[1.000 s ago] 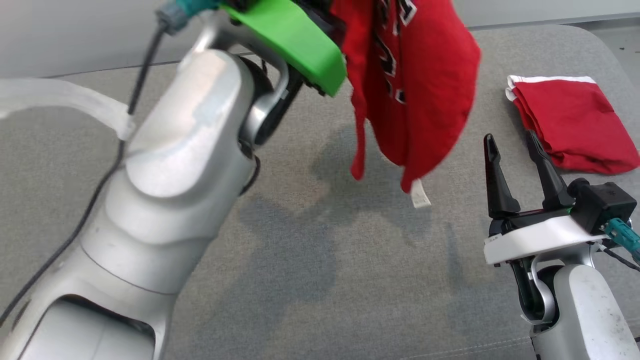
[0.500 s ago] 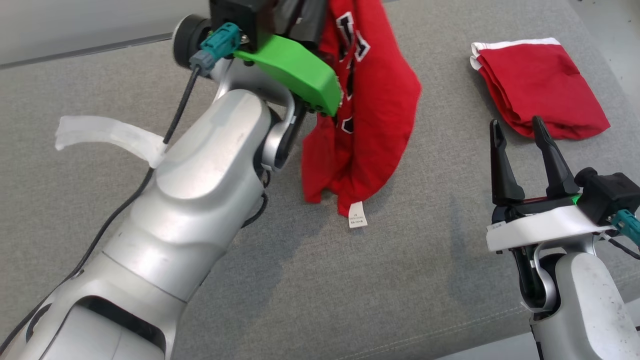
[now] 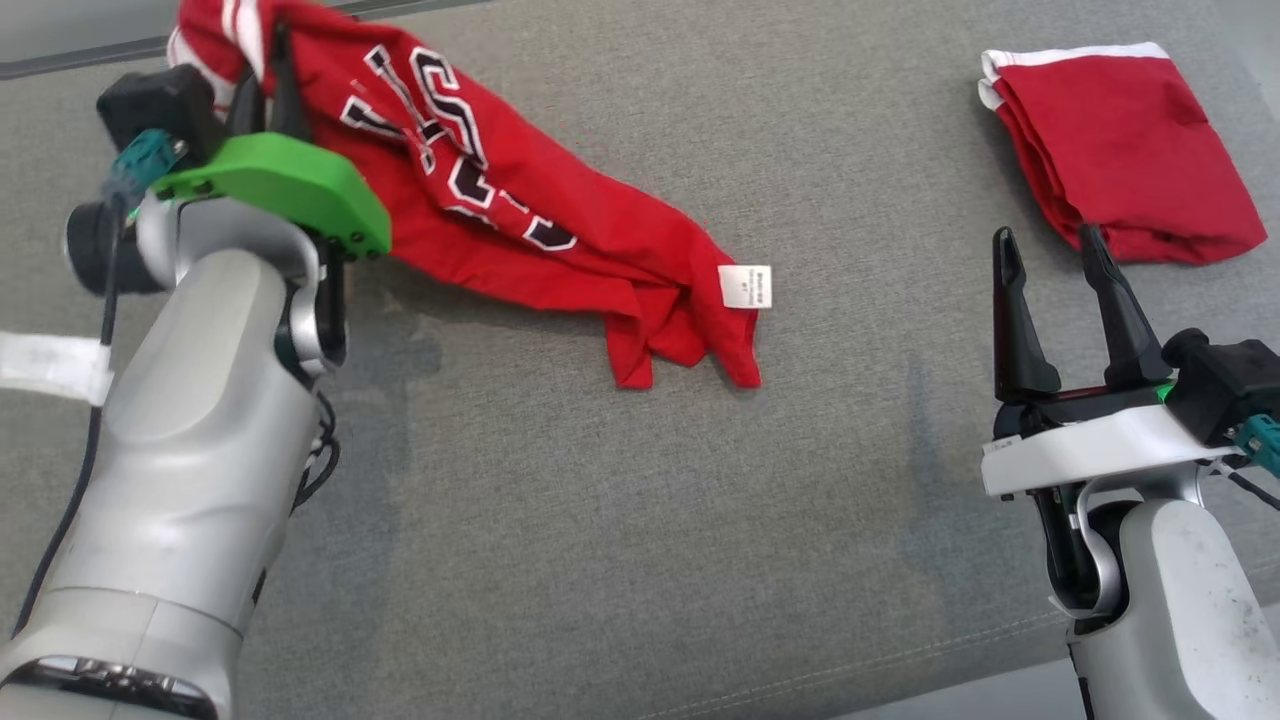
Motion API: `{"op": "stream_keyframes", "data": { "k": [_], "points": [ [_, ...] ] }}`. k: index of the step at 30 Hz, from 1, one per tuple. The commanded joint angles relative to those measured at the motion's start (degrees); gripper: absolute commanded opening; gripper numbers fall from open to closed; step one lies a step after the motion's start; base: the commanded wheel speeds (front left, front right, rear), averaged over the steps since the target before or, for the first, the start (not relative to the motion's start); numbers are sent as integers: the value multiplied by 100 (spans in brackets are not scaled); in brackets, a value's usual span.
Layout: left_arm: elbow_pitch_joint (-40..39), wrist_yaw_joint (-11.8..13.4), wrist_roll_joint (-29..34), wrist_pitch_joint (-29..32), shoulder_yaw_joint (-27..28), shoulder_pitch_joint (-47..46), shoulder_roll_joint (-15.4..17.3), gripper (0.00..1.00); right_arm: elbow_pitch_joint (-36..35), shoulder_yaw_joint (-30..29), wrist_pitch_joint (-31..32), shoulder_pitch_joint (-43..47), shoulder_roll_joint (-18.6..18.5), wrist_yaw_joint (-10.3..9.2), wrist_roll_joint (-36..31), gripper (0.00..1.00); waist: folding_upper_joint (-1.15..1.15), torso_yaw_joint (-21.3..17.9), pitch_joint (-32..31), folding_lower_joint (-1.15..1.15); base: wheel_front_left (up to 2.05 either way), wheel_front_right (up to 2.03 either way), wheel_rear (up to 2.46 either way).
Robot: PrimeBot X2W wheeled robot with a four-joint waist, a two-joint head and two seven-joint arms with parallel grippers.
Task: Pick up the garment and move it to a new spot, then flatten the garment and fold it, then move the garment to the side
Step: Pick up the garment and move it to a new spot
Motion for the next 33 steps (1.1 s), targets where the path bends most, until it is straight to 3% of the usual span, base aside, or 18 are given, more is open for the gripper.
{"op": "stream_keyframes", "data": {
  "k": [1, 12, 15, 16, 17, 18, 27, 33],
  "points": [
    [84, 52, 57, -26, 162, 218, 115, 0, -24, 9, 25, -60, -14, -2, -63, 100, 0, 114, 8, 0, 0, 0, 0],
    [798, 242, 139, -28, 754, 717, 253, 0, -6, 193, 87, -68, -15, -2, -28, 100, 0, 200, 21, 0, 0, 0, 0],
    [1050, 183, 106, -25, 803, 707, 181, 0, 36, 259, 89, -62, -14, -2, -19, 100, 0, 179, 9, 0, 0, 0, 0],
    [1086, 138, 113, -25, 808, 667, 179, 27, 46, 272, 88, -61, -14, -2, -11, 100, 0, 171, 7, 0, 0, 0, 0],
    [1101, 82, 123, -23, 832, 619, 172, 73, 57, 284, 91, -64, -15, -2, -3, 100, 0, 162, 8, 0, 0, 0, 0],
    [1090, 21, 134, -23, 853, 582, 150, 100, 69, 294, 91, -68, -14, -2, 5, 100, 0, 157, 8, 0, 0, 0, 0],
    [985, -296, 287, -22, 1066, 605, -1, 100, 251, 368, 102, 3, -14, -2, 22, 100, 0, 207, -170, 0, 0, 0, 0],
    [405, -467, 549, -21, 1276, 1005, 32, 100, 380, 415, 156, 195, -13, -2, -71, 100, 0, 452, -453, 0, 0, 0, 0]
  ]
}}
